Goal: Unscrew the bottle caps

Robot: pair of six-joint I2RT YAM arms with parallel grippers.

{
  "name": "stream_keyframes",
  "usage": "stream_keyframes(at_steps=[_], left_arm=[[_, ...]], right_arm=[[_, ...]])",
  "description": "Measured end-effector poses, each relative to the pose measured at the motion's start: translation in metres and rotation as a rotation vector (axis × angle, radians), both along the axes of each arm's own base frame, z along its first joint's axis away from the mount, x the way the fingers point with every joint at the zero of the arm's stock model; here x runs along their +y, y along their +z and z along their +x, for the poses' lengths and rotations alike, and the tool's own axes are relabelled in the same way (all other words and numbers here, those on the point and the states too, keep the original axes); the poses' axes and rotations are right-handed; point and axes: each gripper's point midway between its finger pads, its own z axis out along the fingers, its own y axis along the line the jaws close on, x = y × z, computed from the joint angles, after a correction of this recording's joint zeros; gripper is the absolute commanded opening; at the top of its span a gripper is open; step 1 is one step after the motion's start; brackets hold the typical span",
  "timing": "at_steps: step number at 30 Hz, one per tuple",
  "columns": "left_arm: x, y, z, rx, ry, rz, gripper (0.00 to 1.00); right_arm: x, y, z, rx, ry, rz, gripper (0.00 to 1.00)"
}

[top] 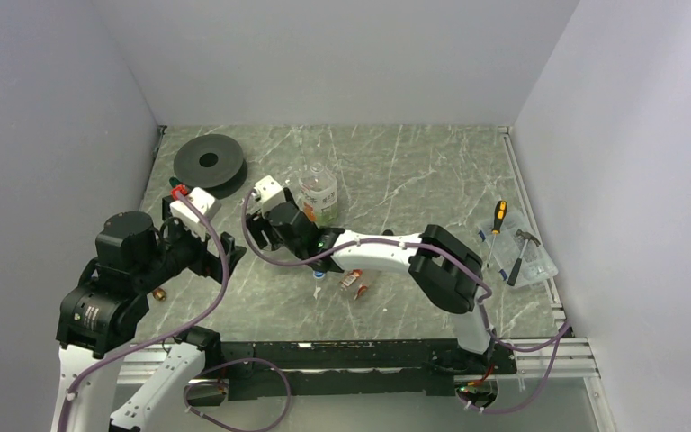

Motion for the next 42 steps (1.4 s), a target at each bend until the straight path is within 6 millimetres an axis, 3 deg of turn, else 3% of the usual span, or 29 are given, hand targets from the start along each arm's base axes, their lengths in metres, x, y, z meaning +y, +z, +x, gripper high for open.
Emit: stream_keyframes(at_steps=[4, 8, 13, 16, 18, 21, 24, 26, 29, 33, 37, 42], left_arm=[[0.000, 0.000, 0.000, 0.002, 0.004, -0.003, 0.99], [0.000, 0.000, 0.000, 0.001, 0.004, -0.002, 0.99], [0.001, 0.000, 0.000, -0.006, -0.003, 0.008, 0.99], [0.001, -0.001, 0.000, -0.015, -0.015, 0.019, 0.99], [-0.001, -0.004, -0.002, -0.012, -0.032, 0.024, 1.00], [-0.006, -0.006, -0.004, -0.010, -0.071, 0.027, 0.99], [-0.011, -0.008, -0.010, -0.004, -0.125, 0.032, 0.99], [-0.014, -0.011, -0.015, 0.005, -0.161, 0.037, 0.99], [-0.019, -0.015, -0.020, 0.023, -0.214, 0.042, 0.99], [-0.024, -0.021, -0.023, 0.059, -0.258, 0.045, 0.99], [-0.029, -0.025, -0.022, 0.085, -0.288, 0.044, 0.99], [-0.032, -0.027, -0.022, 0.095, -0.314, 0.042, 0.99]], right_arm=[[-0.001, 0.010, -0.002, 0.000, 0.003, 0.014, 0.85], [-0.012, 0.041, -0.010, 0.002, 0.003, 0.064, 0.90], [-0.047, 0.101, -0.037, 0.040, 0.008, 0.212, 0.95], [-0.074, 0.114, -0.055, 0.108, -0.014, 0.275, 0.96], [-0.095, 0.104, -0.064, 0.187, -0.064, 0.283, 0.98], [-0.132, 0.060, -0.074, 0.348, -0.189, 0.226, 1.00], [-0.185, 0.006, -0.086, 0.511, -0.351, 0.134, 1.00], [-0.216, -0.015, -0.095, 0.584, -0.443, 0.088, 1.00], [-0.254, -0.021, -0.106, 0.659, -0.546, 0.078, 1.00], [-0.279, -0.017, -0.114, 0.725, -0.630, 0.106, 1.00], [-0.298, -0.029, -0.122, 0.776, -0.703, 0.060, 1.00], [-0.319, -0.050, -0.102, 0.794, -0.838, 0.018, 1.00]])
